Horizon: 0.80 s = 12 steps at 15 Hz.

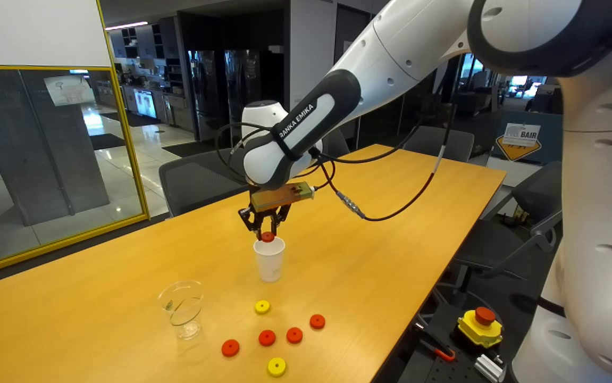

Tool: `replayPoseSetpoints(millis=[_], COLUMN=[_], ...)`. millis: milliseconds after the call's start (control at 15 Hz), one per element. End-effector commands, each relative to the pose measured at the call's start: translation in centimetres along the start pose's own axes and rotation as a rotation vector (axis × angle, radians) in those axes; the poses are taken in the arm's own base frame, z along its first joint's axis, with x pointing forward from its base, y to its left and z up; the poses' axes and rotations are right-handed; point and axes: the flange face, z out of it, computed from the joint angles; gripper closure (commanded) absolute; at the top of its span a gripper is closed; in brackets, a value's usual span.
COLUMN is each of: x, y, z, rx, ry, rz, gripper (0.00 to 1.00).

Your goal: Pick the orange rings and put them in the white cup and put the yellow rings in the clear cup

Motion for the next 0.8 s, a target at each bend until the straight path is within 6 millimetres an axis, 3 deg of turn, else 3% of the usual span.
replayPoseSetpoints(millis=[0, 533, 600, 667, 733], x=[2.4, 2.8, 2.7, 2.6, 2.5], y=[0.2, 0.3, 0.4, 0.4, 0.4], z=[0.7, 1.9, 1.9, 1.9, 1.9], rx=[-0.020, -0.032, -0.031, -0.030, -0.029], ry=[-0.010, -0.041, -0.048, -0.053, -0.057], rz=[-0.001, -0.001, 0.002, 0.003, 0.001], gripper=[0.79, 0.80, 0.53, 0.33, 0.26])
